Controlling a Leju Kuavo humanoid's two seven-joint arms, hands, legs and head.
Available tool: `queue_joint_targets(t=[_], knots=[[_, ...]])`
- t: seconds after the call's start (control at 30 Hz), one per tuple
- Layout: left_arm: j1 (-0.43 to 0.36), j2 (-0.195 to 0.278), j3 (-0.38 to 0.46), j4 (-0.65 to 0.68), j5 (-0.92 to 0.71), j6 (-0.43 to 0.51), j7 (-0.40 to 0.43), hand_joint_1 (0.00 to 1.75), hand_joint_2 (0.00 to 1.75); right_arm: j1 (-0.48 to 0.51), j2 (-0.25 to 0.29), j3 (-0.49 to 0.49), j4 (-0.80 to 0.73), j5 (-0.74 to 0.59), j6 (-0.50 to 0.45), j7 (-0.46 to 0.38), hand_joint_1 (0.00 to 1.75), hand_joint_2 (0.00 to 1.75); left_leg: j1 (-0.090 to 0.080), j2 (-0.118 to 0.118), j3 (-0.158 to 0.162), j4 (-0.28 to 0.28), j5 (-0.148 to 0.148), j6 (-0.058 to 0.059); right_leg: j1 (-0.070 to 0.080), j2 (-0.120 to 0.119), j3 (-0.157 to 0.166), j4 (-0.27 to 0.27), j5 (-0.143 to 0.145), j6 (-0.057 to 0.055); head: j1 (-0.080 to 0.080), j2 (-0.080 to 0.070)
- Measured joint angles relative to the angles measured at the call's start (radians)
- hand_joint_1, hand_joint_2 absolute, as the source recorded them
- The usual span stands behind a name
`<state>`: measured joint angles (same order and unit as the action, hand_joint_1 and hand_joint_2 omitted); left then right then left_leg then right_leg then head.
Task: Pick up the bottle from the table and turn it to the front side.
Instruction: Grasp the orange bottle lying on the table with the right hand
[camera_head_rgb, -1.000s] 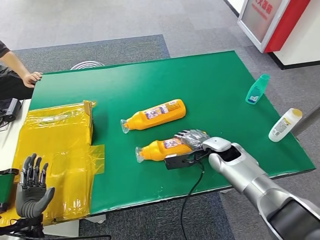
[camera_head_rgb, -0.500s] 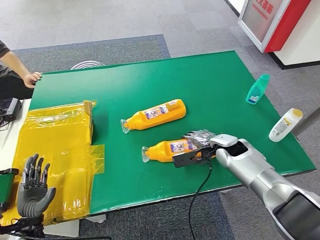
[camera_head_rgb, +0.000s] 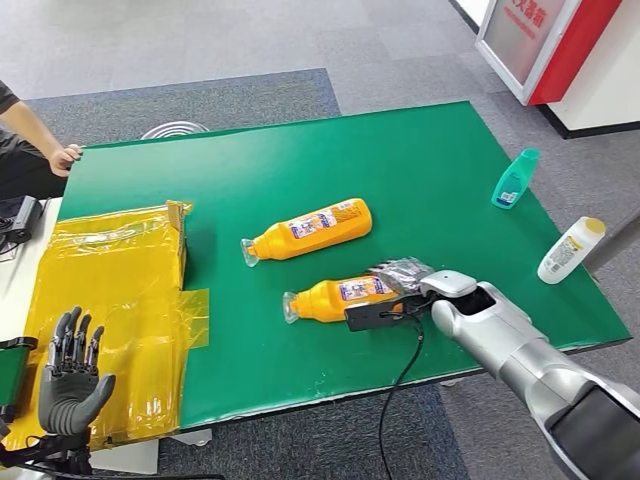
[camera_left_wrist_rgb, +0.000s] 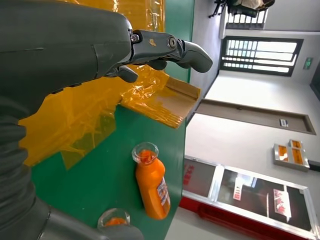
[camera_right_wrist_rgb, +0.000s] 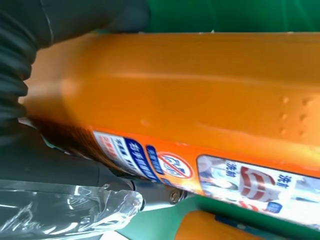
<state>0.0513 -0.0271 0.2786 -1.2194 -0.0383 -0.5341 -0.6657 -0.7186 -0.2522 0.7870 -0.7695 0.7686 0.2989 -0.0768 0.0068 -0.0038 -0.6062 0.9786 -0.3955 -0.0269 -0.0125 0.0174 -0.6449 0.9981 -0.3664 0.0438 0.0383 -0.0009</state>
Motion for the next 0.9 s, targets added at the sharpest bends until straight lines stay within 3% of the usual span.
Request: queue_joint_targets(t=[0.23, 0.73, 0.9], knots=[[0.005, 0.000, 0.001, 0.000, 0.008, 0.002, 0.000, 0.00, 1.75, 0.021, -0.002, -0.001, -0.022, -0.020, -0.052, -0.001, 1.75, 1.75, 0.000, 0.000, 0.000, 0.000, 0.000, 0.000, 0.000, 0.000, 0.000, 0.000, 0.000, 0.000, 0.000, 0.000], [0.007, 0.000, 0.001, 0.000, 0.010, 0.003, 0.000, 0.00, 1.75, 0.034, -0.005, -0.001, -0.041, -0.023, -0.062, 0.002, 1.75, 1.75, 0.000, 0.000, 0.000, 0.000, 0.000, 0.000, 0.000, 0.000, 0.000, 0.000, 0.000, 0.000, 0.000, 0.000], [0.024, -0.001, 0.010, -0.014, 0.026, -0.035, 0.000, 0.00, 1.75, 0.085, -0.005, -0.019, -0.105, -0.041, -0.157, -0.002, 1.75, 1.75, 0.000, 0.000, 0.000, 0.000, 0.000, 0.000, 0.000, 0.000, 0.000, 0.000, 0.000, 0.000, 0.000, 0.000]])
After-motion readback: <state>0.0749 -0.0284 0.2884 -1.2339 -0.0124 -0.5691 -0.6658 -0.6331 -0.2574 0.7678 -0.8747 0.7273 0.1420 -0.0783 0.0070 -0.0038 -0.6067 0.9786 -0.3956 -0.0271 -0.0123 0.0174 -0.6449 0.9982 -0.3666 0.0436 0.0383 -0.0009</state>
